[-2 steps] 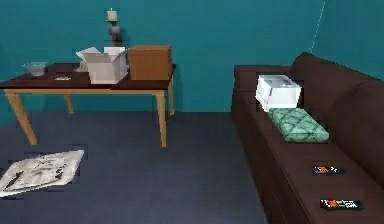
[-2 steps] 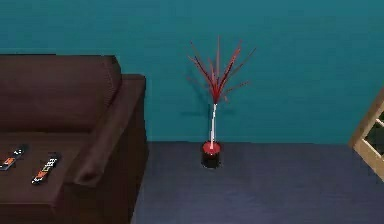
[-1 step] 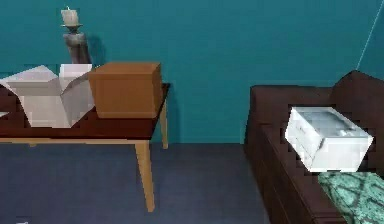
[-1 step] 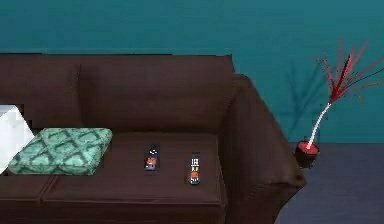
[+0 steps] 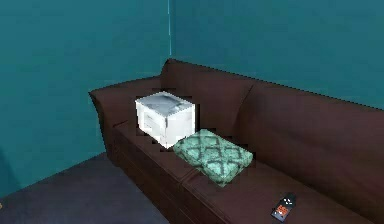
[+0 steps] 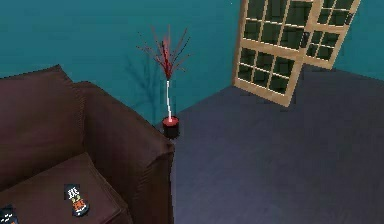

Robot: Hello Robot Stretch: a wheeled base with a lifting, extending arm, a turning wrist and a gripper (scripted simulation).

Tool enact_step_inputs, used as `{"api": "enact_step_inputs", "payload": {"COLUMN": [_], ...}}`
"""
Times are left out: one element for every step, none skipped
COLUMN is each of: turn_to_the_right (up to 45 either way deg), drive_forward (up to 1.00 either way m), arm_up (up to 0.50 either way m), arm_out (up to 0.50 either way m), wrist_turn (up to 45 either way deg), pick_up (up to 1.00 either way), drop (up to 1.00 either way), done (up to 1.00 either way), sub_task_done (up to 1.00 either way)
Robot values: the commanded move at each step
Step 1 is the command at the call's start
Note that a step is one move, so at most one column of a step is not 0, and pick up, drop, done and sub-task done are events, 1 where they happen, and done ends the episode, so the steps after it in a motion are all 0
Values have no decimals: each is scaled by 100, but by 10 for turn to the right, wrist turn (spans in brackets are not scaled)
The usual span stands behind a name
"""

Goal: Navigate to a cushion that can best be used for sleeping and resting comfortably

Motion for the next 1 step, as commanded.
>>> {"api": "enact_step_inputs", "payload": {"turn_to_the_right": [0], "drive_forward": [0], "arm_up": [0], "arm_out": [0], "wrist_turn": [0], "pick_up": [0], "drop": [0], "done": [100], "sub_task_done": [0]}}
